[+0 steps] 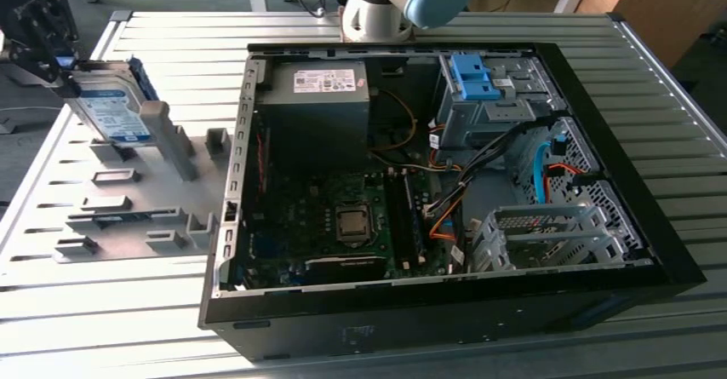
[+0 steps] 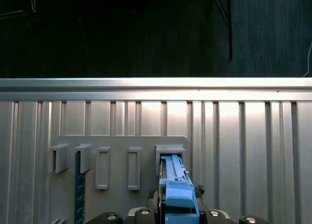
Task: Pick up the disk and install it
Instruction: 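Pick up the disk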
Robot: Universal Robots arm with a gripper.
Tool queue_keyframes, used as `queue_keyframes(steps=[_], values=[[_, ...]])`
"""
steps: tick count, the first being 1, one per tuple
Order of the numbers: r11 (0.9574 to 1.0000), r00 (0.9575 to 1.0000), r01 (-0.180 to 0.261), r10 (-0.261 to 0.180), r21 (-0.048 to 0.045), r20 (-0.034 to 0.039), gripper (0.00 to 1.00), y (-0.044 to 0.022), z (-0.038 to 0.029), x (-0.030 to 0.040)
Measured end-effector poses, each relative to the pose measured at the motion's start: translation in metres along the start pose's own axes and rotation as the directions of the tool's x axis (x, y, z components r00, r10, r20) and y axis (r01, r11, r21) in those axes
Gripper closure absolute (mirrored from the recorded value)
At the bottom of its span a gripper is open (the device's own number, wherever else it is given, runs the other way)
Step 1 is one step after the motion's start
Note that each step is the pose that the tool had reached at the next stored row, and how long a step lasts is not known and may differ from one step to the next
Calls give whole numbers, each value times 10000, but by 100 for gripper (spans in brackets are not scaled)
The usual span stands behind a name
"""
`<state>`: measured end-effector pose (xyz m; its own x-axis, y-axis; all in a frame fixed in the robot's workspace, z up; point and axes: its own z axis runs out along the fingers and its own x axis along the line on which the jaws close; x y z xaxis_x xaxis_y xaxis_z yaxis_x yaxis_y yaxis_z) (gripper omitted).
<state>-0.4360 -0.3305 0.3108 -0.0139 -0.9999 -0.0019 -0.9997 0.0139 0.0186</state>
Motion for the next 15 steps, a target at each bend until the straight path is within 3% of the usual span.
queue_keyframes(steps=[15], values=[[10000,10000,0,0,1,-5,64,1,-64,0]])
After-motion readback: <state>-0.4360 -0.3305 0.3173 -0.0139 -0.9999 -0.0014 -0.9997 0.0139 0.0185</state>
